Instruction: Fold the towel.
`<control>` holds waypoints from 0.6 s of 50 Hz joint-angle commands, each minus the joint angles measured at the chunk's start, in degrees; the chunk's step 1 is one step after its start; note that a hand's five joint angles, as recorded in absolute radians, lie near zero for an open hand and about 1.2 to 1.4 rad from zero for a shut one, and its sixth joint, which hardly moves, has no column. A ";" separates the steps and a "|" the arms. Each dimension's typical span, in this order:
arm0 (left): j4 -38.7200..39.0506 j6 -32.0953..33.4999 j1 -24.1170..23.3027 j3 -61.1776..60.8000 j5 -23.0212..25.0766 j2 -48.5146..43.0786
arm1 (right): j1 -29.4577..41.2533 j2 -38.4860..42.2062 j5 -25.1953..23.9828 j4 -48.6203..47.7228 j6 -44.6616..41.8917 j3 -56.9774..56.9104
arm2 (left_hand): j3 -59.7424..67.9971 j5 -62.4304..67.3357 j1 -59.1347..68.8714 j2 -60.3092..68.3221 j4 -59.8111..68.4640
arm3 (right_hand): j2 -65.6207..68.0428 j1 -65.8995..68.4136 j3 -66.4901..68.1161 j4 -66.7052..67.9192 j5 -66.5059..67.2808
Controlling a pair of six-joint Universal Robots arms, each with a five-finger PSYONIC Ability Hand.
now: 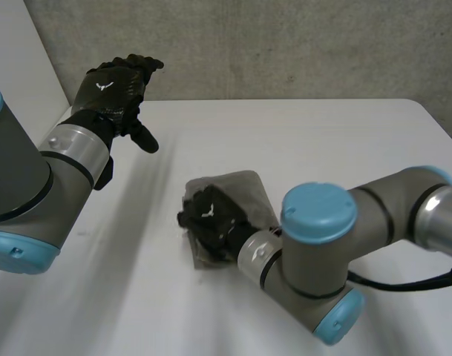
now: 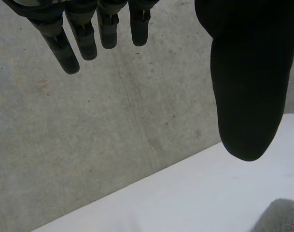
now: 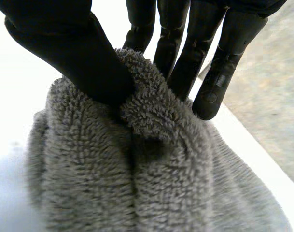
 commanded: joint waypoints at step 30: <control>-5.32 -12.50 -12.41 2.50 -11.51 -14.60 | -23.59 -14.86 -1.82 9.42 32.09 6.68 | 1.94 0.74 1.91 1.98 1.94 | -59.03 -69.05 -59.61 -59.72 -58.77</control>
